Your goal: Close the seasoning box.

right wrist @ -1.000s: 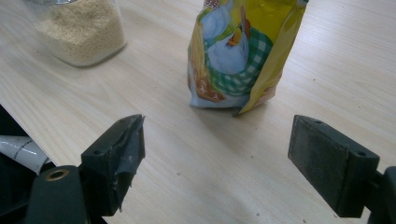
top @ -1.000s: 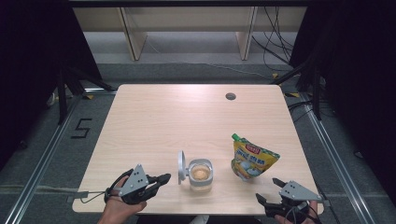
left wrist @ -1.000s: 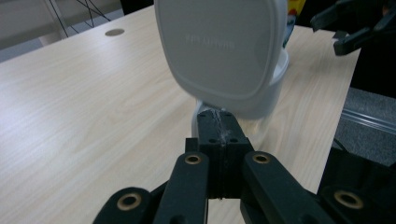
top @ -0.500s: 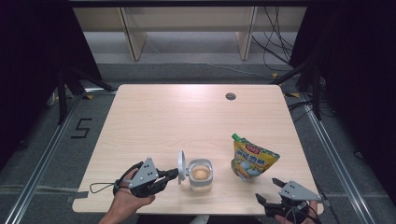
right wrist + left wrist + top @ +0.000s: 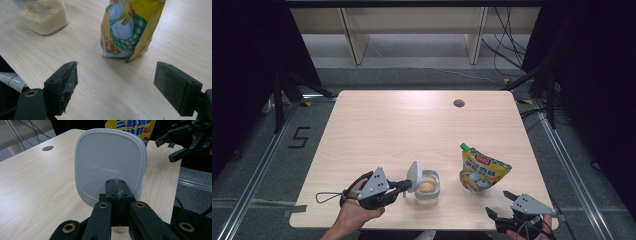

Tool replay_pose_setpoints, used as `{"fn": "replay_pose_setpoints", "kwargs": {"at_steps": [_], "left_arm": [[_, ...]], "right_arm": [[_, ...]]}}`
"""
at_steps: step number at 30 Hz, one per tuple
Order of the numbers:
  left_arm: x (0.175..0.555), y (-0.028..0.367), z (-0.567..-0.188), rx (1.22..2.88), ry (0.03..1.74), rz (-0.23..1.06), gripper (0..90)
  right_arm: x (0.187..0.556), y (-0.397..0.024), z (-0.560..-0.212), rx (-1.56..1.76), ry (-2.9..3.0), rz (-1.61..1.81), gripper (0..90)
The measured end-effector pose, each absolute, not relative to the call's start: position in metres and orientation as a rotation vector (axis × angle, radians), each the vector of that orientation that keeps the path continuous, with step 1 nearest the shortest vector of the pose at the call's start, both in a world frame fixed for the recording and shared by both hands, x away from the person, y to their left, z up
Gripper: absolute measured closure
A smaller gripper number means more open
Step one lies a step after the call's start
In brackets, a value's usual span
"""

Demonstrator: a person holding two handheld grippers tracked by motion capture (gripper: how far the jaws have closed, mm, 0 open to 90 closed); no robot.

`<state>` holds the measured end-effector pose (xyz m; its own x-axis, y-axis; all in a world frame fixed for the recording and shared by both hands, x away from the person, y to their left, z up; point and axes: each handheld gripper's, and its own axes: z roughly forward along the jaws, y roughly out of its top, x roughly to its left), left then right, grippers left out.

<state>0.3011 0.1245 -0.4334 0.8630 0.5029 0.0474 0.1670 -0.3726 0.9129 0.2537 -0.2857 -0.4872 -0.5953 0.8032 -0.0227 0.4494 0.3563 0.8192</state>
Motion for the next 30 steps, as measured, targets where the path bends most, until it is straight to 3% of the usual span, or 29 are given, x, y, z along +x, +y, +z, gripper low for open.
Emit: {"fn": "replay_pose_setpoints", "kwargs": {"at_steps": [9,16,24,30], "left_arm": [[0.301,0.131,-0.432,1.917,0.523,0.368,82.0],[0.299,0.146,-0.434,1.896,0.565,0.345,68.5],[0.292,0.155,-0.444,1.897,0.628,0.376,41.3],[0.292,0.162,-0.451,1.899,0.667,0.358,34.0]], "right_arm": [[0.253,-0.286,-0.487,1.107,2.2,1.132,20.1],[0.257,-0.288,-0.488,1.037,2.195,1.121,20.1],[0.255,-0.286,-0.488,1.072,2.2,1.12,20.1],[0.256,-0.286,-0.488,1.045,2.21,1.128,20.1]]}}
